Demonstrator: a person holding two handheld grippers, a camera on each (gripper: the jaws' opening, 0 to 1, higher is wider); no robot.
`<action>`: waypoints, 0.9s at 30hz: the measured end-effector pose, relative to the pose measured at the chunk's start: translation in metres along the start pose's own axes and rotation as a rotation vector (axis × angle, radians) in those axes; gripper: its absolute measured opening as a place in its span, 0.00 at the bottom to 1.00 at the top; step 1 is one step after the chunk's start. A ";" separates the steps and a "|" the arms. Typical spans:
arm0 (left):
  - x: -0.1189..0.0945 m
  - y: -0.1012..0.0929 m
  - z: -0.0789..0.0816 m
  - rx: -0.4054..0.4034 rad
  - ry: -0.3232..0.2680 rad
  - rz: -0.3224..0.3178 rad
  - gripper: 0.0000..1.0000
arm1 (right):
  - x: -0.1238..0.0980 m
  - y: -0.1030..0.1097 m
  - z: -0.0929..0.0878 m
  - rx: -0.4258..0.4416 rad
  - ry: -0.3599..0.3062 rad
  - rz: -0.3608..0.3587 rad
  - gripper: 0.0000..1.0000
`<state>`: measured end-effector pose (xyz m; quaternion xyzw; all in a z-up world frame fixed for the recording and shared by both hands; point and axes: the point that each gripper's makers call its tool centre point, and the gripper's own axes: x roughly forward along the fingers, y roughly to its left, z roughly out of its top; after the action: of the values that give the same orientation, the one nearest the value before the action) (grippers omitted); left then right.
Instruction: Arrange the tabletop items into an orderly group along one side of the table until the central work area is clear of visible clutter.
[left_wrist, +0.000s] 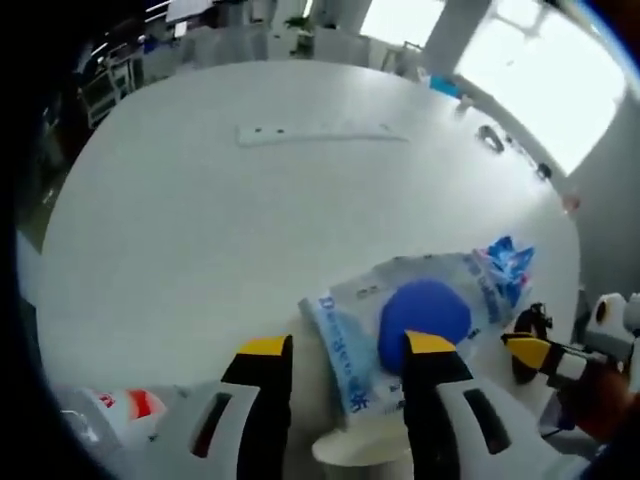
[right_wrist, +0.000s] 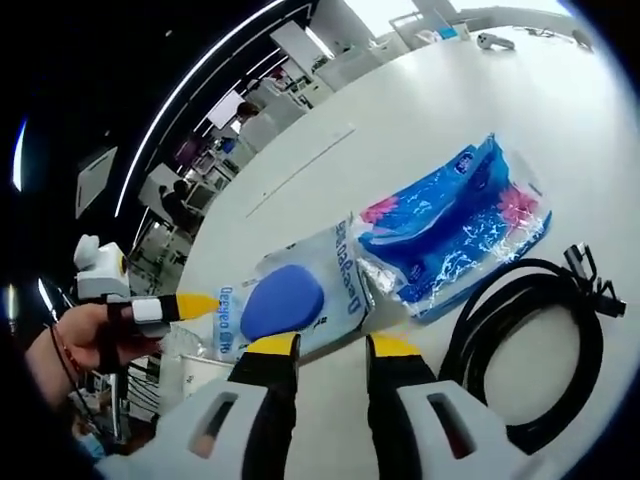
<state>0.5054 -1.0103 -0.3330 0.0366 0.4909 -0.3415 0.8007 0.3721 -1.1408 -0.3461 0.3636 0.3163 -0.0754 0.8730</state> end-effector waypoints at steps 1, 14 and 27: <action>-0.002 0.000 0.001 0.004 -0.005 0.003 0.41 | -0.001 0.001 0.002 -0.003 -0.007 0.002 0.26; -0.015 -0.015 0.011 -0.013 -0.053 -0.039 0.55 | -0.008 0.019 0.008 -0.054 -0.009 0.053 0.35; -0.038 -0.041 0.013 -0.026 -0.112 -0.139 0.70 | -0.010 0.036 0.012 -0.156 0.016 0.141 0.50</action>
<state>0.4805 -1.0267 -0.2844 -0.0274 0.4510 -0.3914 0.8017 0.3832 -1.1235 -0.3125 0.3166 0.3017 0.0140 0.8992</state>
